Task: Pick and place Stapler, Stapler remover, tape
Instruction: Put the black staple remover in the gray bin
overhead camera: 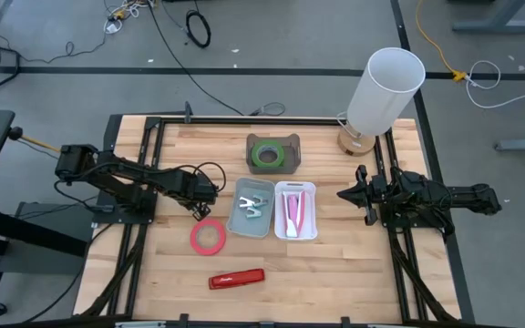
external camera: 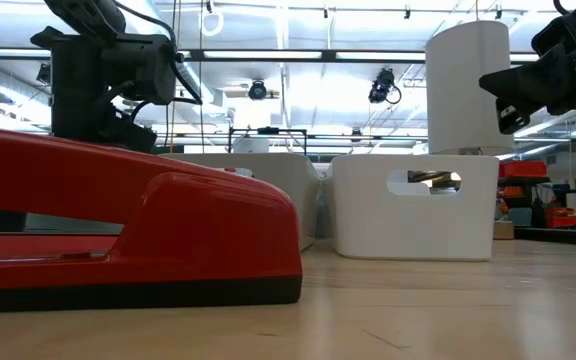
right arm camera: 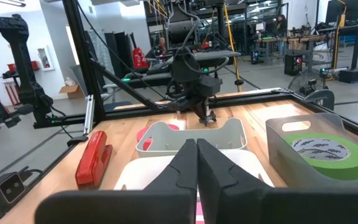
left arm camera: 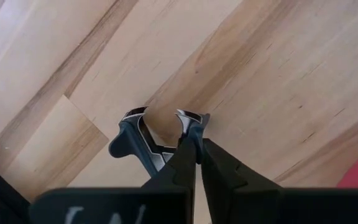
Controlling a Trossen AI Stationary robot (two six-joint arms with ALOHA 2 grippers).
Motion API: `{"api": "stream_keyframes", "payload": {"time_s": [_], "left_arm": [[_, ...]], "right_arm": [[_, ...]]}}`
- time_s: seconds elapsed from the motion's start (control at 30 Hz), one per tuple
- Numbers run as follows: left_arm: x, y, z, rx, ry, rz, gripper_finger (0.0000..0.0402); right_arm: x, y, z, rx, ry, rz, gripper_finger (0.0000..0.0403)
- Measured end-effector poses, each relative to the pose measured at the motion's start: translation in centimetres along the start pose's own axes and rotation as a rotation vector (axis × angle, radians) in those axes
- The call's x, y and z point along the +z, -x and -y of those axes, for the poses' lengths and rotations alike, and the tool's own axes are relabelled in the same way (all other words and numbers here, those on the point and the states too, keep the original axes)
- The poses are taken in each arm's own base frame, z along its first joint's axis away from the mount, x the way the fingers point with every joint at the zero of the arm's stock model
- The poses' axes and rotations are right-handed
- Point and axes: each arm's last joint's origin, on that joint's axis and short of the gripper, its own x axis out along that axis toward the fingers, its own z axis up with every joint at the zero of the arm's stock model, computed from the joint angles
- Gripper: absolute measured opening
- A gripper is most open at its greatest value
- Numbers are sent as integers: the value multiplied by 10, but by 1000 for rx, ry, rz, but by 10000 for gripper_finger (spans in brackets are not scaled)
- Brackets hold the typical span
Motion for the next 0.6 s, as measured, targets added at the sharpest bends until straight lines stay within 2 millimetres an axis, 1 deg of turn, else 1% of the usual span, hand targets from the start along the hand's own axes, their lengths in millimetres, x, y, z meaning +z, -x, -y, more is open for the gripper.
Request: {"api": "stream_keyframes", "payload": {"time_s": [0.2,0.3,0.5,0.6], "left_arm": [[-1,1,-1,10,-16,-9,10],[-1,5,-2,30,-47,-32,9],[7,20,1,31,-98,-25,8],[15,32,5,5,-125,9,8]], "right_arm": [[0,0,0,0,0,0,4],[0,0,0,0,0,0,4],[0,0,0,0,0,0,4],[0,0,0,0,0,0,4]]}}
